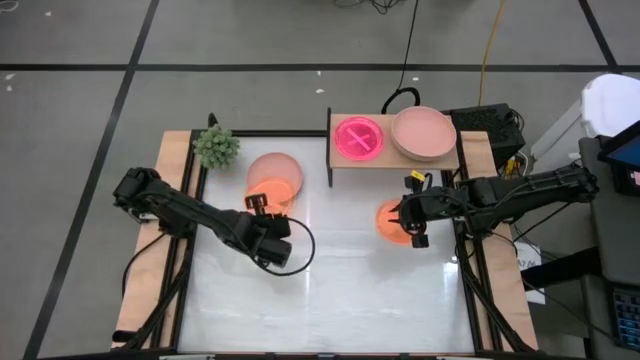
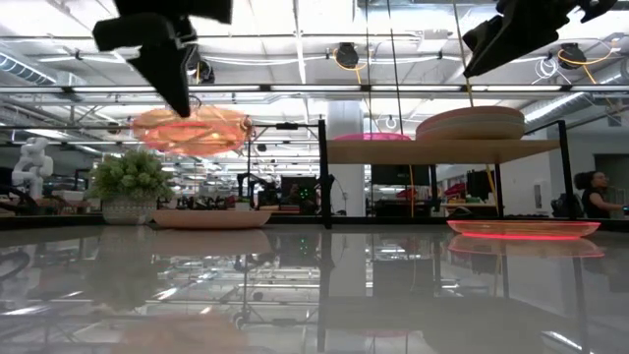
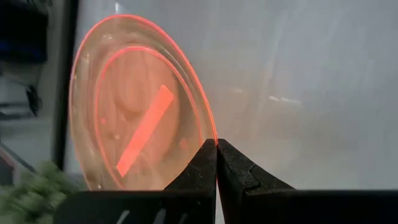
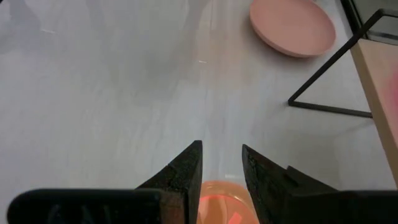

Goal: Place and stack plates onto a shelf
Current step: Stack the left orange plate on top of the light pink plate on the shelf

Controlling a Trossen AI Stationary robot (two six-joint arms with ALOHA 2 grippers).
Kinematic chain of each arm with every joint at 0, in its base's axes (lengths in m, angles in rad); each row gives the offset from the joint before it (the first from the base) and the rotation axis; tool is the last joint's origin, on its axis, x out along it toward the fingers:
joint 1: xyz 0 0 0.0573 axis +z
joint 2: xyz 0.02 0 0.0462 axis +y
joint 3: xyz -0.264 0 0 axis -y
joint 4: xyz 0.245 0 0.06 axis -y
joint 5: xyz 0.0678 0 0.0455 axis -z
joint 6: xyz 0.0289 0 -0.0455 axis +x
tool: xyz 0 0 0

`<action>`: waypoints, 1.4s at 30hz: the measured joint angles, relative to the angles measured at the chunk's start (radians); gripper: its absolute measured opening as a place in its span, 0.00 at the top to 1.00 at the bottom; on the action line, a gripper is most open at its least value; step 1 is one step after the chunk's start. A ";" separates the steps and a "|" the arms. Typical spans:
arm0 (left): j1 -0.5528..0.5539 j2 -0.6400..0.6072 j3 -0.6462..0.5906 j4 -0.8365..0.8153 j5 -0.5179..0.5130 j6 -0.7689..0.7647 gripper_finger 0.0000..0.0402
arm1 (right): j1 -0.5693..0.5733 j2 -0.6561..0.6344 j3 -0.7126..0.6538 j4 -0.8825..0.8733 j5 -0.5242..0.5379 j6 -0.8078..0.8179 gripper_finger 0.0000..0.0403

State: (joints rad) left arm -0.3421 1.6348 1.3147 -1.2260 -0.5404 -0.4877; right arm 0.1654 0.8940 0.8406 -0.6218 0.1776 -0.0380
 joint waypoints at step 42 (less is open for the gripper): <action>0.363 -0.001 0.237 0.522 -0.026 1.109 1.00 | 0.000 0.000 0.000 -0.061 -0.001 0.079 0.76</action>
State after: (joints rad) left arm 0.0213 1.6341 1.5520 -0.7041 -0.5666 0.6215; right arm 0.1654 0.8940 0.8410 -0.6828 0.1768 0.0411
